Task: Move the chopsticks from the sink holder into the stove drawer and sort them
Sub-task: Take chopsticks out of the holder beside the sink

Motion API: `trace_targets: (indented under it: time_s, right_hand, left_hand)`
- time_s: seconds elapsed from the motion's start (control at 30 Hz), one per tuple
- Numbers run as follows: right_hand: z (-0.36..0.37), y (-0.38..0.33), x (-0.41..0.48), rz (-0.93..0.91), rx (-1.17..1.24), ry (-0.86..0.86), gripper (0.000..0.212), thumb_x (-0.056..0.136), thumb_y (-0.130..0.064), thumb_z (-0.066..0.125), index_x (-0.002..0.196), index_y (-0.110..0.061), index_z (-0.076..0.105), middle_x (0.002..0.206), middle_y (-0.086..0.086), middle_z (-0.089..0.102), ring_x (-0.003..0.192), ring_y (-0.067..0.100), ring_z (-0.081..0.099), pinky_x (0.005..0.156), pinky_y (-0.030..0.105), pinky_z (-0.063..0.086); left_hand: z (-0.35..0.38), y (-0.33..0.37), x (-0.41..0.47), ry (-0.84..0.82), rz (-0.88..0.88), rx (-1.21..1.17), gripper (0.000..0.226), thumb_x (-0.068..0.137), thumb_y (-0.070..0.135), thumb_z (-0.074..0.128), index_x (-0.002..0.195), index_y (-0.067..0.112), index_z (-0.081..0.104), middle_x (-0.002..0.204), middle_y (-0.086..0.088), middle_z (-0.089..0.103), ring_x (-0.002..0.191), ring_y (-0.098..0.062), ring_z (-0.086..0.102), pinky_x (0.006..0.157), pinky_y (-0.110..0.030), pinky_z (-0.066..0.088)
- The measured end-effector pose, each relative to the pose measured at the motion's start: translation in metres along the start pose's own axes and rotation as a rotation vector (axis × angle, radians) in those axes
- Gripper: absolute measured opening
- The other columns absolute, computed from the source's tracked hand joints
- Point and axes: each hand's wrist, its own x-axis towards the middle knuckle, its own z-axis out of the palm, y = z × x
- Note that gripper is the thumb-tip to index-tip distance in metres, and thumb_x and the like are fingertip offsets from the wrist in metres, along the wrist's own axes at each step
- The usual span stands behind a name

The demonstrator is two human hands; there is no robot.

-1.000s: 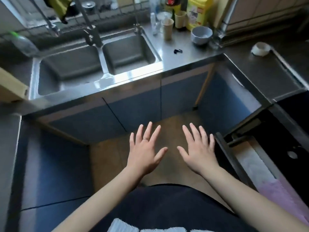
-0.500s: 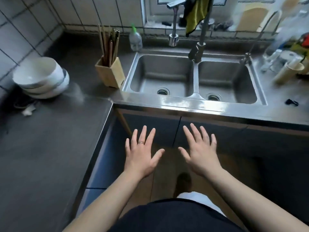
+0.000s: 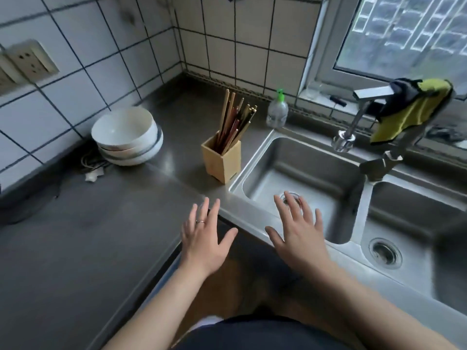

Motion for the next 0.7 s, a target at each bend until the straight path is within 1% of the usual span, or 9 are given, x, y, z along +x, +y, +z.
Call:
trace_targets:
  time_s: [0.1, 0.17, 0.27, 0.33, 0.4, 0.5, 0.57, 0.63, 0.7]
  right_hand:
    - [-0.012, -0.005, 0.041, -0.035, 0.033, 0.006, 0.072, 0.085, -0.065, 0.016, 0.15, -0.036, 0.005, 0.162, -0.006, 0.008, 0.15, 0.026, 0.006, 0.117, 0.05, 0.007]
    - [-0.019, -0.011, 0.064, -0.042, 0.099, 0.023, 0.071, 0.09, -0.062, 0.027, 0.151, -0.035, 0.003, 0.162, -0.006, 0.006, 0.15, 0.024, 0.004, 0.118, 0.048, 0.009]
    - [-0.028, -0.023, 0.096, -0.052, 0.21, 0.024, 0.073, 0.093, -0.057, 0.037, 0.152, -0.033, 0.001, 0.162, -0.008, 0.004, 0.15, 0.019, 0.001, 0.121, 0.045, 0.011]
    - [-0.031, -0.031, 0.116, -0.05, 0.275, 0.041, 0.075, 0.093, -0.055, 0.04, 0.152, -0.031, 0.001, 0.162, -0.008, 0.005, 0.15, 0.018, 0.002, 0.121, 0.044, 0.013]
    - [-0.034, -0.038, 0.134, -0.033, 0.341, 0.071, 0.076, 0.093, -0.053, 0.043, 0.153, -0.028, 0.003, 0.162, -0.008, 0.008, 0.15, 0.018, 0.005, 0.121, 0.043, 0.014]
    - [-0.037, -0.047, 0.162, -0.007, 0.44, 0.122, 0.08, 0.092, -0.048, 0.051, 0.154, -0.021, 0.007, 0.161, -0.004, 0.014, 0.149, 0.017, 0.012, 0.121, 0.04, 0.017]
    - [-0.04, -0.053, 0.182, 0.015, 0.499, 0.135, 0.082, 0.092, -0.043, 0.055, 0.153, -0.016, 0.009, 0.161, -0.002, 0.014, 0.148, 0.016, 0.013, 0.121, 0.035, 0.016]
    - [-0.042, -0.057, 0.199, 0.049, 0.556, 0.138, 0.084, 0.091, -0.044, 0.057, 0.154, -0.015, 0.009, 0.161, -0.001, 0.015, 0.148, 0.015, 0.013, 0.121, 0.033, 0.016]
    - [-0.041, -0.061, 0.216, 0.099, 0.641, 0.112, 0.086, 0.09, -0.048, 0.057, 0.154, -0.016, 0.008, 0.161, -0.002, 0.015, 0.148, 0.013, 0.014, 0.121, 0.033, 0.017]
  left_hand:
    - [-0.01, 0.0, 0.03, 0.073, -0.046, -0.075, 0.082, 0.087, 0.067, 0.036, 0.155, 0.029, 0.012, 0.164, 0.003, 0.01, 0.15, -0.022, 0.002, 0.119, -0.049, 0.014]
    - [-0.017, -0.001, 0.052, 0.117, -0.062, -0.123, 0.086, 0.084, 0.067, 0.041, 0.155, 0.026, 0.016, 0.163, 0.001, 0.016, 0.15, -0.022, 0.006, 0.119, -0.045, 0.013]
    - [-0.026, 0.0, 0.093, 0.165, -0.056, -0.172, 0.089, 0.086, 0.055, 0.061, 0.155, 0.021, 0.016, 0.162, -0.002, 0.017, 0.15, -0.024, 0.006, 0.119, -0.044, 0.014]
    - [-0.029, 0.003, 0.124, 0.172, -0.031, -0.189, 0.095, 0.083, 0.051, 0.067, 0.155, 0.018, 0.015, 0.162, -0.004, 0.018, 0.149, -0.026, 0.007, 0.12, -0.045, 0.014]
    - [-0.029, 0.006, 0.154, 0.147, -0.008, -0.208, 0.1, 0.08, 0.053, 0.07, 0.155, 0.019, 0.012, 0.162, -0.004, 0.017, 0.149, -0.026, 0.007, 0.12, -0.047, 0.015]
    - [-0.029, 0.012, 0.194, 0.126, 0.034, -0.233, 0.106, 0.076, 0.059, 0.069, 0.155, 0.022, 0.009, 0.162, -0.004, 0.016, 0.149, -0.025, 0.007, 0.119, -0.049, 0.016]
    - [-0.03, 0.016, 0.219, 0.117, 0.05, -0.237, 0.107, 0.074, 0.066, 0.062, 0.155, 0.021, 0.008, 0.163, -0.004, 0.015, 0.149, -0.026, 0.008, 0.12, -0.048, 0.015]
    - [-0.034, 0.019, 0.238, 0.122, 0.069, -0.266, 0.107, 0.071, 0.07, 0.053, 0.155, 0.018, 0.011, 0.161, -0.007, 0.02, 0.148, -0.029, 0.012, 0.119, -0.049, 0.017]
    - [-0.037, 0.017, 0.256, 0.137, 0.088, -0.307, 0.104, 0.073, 0.067, 0.056, 0.154, 0.015, 0.015, 0.158, -0.01, 0.027, 0.146, -0.032, 0.019, 0.116, -0.051, 0.022]
